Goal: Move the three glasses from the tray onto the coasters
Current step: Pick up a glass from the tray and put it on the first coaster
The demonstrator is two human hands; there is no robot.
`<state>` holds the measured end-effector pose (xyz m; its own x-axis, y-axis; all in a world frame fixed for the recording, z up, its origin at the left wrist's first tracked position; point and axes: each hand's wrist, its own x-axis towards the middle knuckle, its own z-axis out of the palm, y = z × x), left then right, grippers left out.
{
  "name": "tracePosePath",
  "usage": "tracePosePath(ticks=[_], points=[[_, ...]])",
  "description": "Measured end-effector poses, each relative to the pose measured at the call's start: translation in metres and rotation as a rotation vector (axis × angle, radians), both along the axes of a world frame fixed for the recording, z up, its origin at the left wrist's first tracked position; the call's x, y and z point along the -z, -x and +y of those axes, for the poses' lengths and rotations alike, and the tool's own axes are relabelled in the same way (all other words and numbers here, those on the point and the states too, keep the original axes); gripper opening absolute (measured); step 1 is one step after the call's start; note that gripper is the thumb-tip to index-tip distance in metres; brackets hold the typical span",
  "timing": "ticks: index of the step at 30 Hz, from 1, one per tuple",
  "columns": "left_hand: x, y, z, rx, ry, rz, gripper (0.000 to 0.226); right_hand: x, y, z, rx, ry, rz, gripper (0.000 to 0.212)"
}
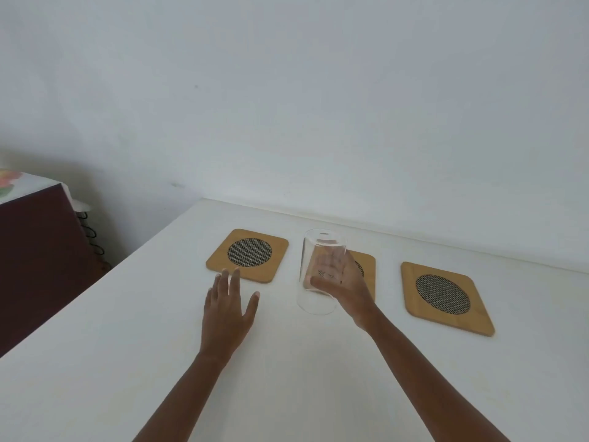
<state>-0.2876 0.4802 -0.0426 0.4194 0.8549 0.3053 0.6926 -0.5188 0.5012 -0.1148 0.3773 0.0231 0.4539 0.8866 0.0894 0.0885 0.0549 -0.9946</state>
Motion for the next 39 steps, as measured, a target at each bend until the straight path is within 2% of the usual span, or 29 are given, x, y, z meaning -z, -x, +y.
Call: tracePosePath(ticks=[5, 13, 18, 29, 39], points=[[0.015, 0.011, 0.029, -0.036, 0.017, 0.106, 0.077, -0.004, -0.006, 0.032, -0.075, -0.016, -0.072, 0.066], [0.021, 0.006, 0.057, -0.050, 0.035, 0.098, 0.082, -0.016, -0.004, 0.090, -0.050, -0.074, -0.156, 0.056], [0.024, 0.000, 0.070, -0.048, 0.043, 0.103, 0.082, -0.022, 0.005, 0.122, 0.006, -0.097, -0.190, 0.073], [0.024, -0.011, 0.091, -0.112, 0.036, 0.073, 0.106, -0.010, 0.012, 0.169, 0.052, -0.097, -0.180, 0.060], [0.025, -0.013, 0.097, -0.134, 0.017, 0.114, 0.112, 0.008, 0.013, 0.197, 0.065, -0.071, -0.271, 0.070]])
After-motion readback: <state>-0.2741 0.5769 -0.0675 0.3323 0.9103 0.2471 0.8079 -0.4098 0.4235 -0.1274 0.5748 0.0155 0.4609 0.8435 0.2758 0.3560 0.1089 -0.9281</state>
